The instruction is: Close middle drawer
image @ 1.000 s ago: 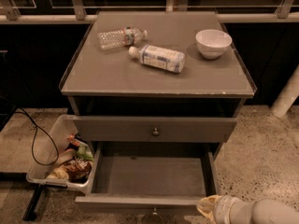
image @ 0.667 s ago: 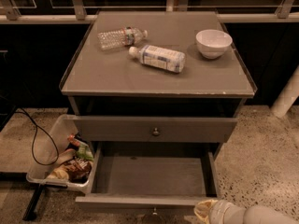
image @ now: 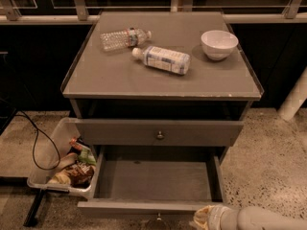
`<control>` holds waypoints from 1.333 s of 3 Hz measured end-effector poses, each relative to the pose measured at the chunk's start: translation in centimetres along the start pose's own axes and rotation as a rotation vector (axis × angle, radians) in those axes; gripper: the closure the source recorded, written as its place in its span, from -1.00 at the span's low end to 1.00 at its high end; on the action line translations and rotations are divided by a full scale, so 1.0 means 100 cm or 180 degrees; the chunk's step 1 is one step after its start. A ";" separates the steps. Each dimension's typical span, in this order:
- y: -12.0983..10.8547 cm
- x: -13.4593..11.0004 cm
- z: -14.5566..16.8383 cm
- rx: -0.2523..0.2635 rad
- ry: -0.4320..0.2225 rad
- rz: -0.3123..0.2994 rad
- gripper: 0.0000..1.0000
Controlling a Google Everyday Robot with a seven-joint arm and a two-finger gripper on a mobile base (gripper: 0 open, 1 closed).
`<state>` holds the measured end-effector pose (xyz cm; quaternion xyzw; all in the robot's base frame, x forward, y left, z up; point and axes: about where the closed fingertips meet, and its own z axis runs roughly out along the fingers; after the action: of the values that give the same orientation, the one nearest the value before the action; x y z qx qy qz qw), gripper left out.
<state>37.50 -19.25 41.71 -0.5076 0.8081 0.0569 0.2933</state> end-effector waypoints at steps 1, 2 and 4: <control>0.012 0.008 0.012 -0.0162 0.0050 -0.0101 1.00; 0.012 0.009 0.012 -0.0164 0.0052 -0.0102 0.62; 0.012 0.008 0.012 -0.0164 0.0052 -0.0102 -0.31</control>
Offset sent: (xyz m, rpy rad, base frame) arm -0.0076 0.0035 -0.0150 -0.0097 0.0320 0.0455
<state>36.67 -18.86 40.04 -0.5284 0.8005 0.0688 0.2744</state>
